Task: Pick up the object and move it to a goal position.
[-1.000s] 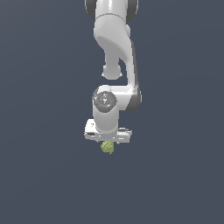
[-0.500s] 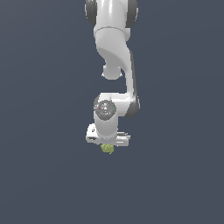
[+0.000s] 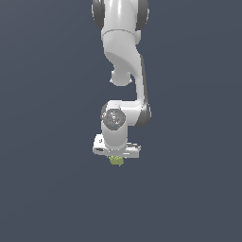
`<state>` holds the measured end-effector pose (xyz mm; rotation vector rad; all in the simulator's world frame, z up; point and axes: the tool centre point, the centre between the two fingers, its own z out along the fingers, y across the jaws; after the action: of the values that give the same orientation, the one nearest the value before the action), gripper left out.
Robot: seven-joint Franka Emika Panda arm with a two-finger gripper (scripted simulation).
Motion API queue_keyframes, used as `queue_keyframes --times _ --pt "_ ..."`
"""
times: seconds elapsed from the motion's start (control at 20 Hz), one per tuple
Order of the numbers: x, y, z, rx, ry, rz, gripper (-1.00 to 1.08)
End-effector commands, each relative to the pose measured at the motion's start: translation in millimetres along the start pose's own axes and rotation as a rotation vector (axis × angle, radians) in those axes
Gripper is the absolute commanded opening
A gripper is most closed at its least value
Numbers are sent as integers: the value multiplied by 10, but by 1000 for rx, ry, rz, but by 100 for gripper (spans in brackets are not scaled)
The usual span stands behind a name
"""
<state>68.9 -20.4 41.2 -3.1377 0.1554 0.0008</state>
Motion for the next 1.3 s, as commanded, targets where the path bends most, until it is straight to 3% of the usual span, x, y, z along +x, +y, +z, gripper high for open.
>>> queue_keyframes --times 0.0,0.25,0.45,1.25 --pt "1 0 -1 0 0 0 -100" --pt "11 -68 -41 0 0 0 -100" --pt "42 -274 -160 0 0 0 -100" --pt "281 -1649 -954 -1 0 0 -100"
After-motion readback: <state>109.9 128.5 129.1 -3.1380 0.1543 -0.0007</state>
